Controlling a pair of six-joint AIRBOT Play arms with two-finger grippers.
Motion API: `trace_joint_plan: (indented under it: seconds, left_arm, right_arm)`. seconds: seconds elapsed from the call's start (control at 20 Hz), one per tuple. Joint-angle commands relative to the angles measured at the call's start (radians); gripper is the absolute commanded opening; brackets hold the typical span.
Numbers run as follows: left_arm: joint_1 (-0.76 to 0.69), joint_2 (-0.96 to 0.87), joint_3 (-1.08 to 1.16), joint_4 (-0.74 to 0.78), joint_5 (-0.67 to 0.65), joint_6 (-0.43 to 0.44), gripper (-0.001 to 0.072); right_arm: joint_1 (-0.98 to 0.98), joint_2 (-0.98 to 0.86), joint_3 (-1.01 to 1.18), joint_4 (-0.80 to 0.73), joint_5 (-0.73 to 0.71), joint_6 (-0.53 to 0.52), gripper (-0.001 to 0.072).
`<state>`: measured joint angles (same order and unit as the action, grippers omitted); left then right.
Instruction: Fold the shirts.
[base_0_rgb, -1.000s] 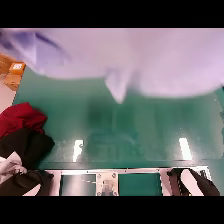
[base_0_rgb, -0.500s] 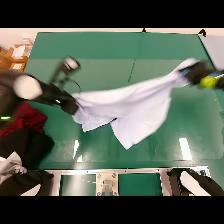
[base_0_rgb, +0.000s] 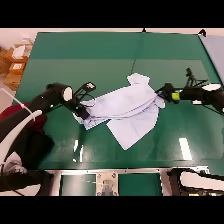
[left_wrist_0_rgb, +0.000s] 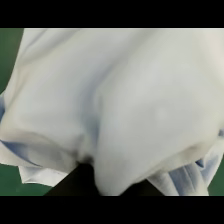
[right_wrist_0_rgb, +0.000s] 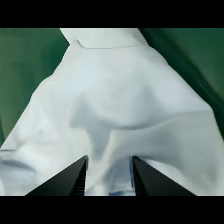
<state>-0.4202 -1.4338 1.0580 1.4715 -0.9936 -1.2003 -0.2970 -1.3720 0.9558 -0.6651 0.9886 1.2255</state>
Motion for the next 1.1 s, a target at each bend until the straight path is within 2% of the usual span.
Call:
trace_joint_plan:
  seconds: [0.0,0.05,0.15,0.35,0.5,0.55,0.65,0.7,0.8,0.95,1.05]
  left_arm:
    - [0.000,-0.025,0.037,0.028,-0.053,0.007,0.0031]
    - [0.000,-0.025,0.037,0.028,-0.066,0.007,0.0031]
    - [0.000,-0.025,0.037,0.028,-0.092,0.008,0.0031]
    - [0.000,-0.025,0.038,0.028,-0.104,0.005,0.0031]
    - [0.000,-0.025,0.039,0.028,-0.131,0.005,0.0031]
    - [0.000,-0.025,0.039,0.029,-0.142,0.005,0.0031]
    - [0.000,-0.024,0.040,0.031,-0.149,0.005,0.0031]
    - [0.000,-0.023,0.040,0.034,-0.149,0.004,0.0031]
    - [0.000,-0.011,0.052,0.052,-0.163,-0.003,0.0031]
    - [0.000,0.025,0.187,0.109,-0.275,-0.023,0.0030]
    - [0.000,0.076,0.328,0.116,-0.347,-0.027,0.0030]
  right_arm:
    - [-0.126,0.087,-0.003,-0.178,0.180,0.112,0.0426]
    - [-0.149,0.140,-0.067,-0.245,0.191,0.157,0.0446]
    - [-0.154,0.216,-0.227,-0.256,0.166,0.170,0.0447]
    - [-0.048,0.195,-0.452,-0.122,0.005,0.095,0.0443]
    - [0.052,0.119,-0.457,-0.006,-0.066,0.032,0.0395]
    - [0.077,0.090,-0.446,0.022,-0.065,0.006,0.0335]
    - [0.103,0.066,-0.420,0.037,-0.063,-0.032,0.0107]
    - [0.103,0.067,-0.397,0.037,-0.045,-0.034,0.0028]
    - [0.085,0.084,-0.309,0.020,0.043,-0.034,0.0014]
    - [0.032,0.178,-0.045,0.018,0.219,-0.005,0.0013]
    - [-0.007,0.287,0.177,0.019,0.243,0.042,0.0013]
